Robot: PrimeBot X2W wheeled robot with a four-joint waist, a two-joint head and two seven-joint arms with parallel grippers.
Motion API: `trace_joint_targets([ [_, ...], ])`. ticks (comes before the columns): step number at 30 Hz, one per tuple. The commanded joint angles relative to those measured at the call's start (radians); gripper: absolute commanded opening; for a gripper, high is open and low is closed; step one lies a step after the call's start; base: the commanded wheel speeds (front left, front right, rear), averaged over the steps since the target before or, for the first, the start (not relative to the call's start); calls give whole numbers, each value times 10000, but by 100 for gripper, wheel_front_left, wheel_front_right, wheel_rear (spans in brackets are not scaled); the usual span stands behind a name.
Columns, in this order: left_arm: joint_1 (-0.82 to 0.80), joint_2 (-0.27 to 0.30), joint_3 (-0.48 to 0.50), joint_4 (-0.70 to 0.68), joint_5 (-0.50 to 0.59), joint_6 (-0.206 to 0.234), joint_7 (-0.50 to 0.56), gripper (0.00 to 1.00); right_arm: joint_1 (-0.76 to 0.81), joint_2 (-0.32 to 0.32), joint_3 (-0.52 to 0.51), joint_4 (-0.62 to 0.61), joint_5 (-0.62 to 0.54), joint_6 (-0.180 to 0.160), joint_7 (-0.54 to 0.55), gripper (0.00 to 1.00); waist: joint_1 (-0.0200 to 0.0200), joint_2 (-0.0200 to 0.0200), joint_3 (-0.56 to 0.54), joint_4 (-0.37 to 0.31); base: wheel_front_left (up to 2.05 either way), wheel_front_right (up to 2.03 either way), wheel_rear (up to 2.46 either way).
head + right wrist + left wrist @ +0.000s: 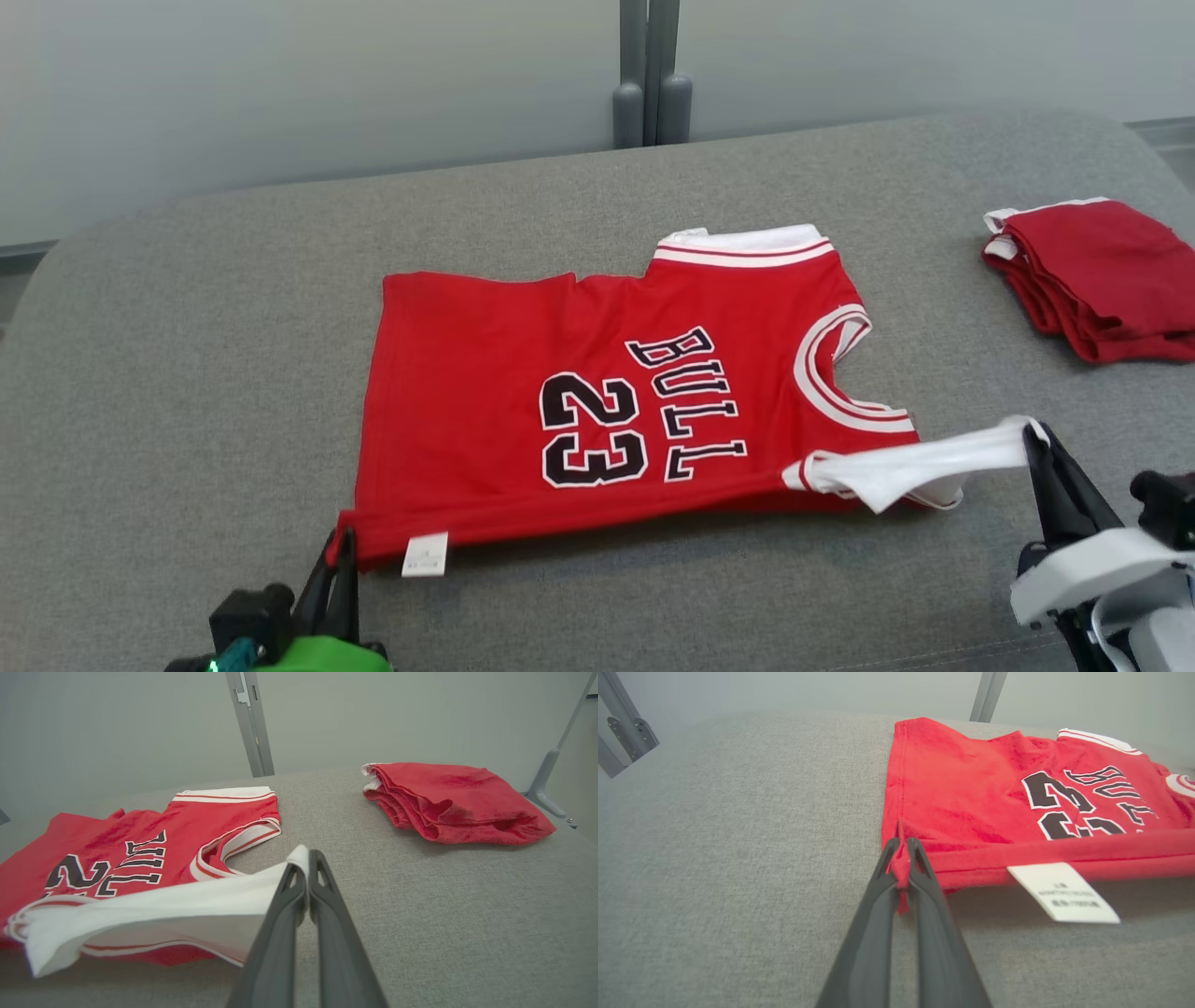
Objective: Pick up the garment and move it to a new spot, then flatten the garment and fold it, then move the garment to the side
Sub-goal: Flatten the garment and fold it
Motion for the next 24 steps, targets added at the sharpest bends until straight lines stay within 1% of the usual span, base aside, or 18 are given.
trace_joint_targets([
  [1, -288, 72, -22, -25, 46, -3, 0, 0, -258, -33, -16, 90, -79, -27, -41, 0, 1, 0, 439, 133, 0, 0, 0],
  [6, -1684, 70, -351, 418, 274, -83, -2, 0, -1801, 137, 304, 1048, -556, -24, -35, 0, 1, 0, 1110, 302, 0, 0, 0],
  [12, -2879, 66, -551, 1011, 372, 68, -2, 0, -3441, 252, 667, 2080, -873, -24, -35, 0, 1, 0, 1713, 399, 0, 0, 0],
  [18, -3652, 69, -640, 1257, 479, 252, -2, 0, -4470, 259, 539, 2900, -1184, -24, -35, 0, 1, 0, 2183, 510, 0, 0, 0],
  [24, -4105, 69, -679, 1525, 409, 444, -2, 0, -4971, 409, 303, 3480, -1479, -24, -35, 0, 1, 0, 2445, 568, 0, 0, 0],
])
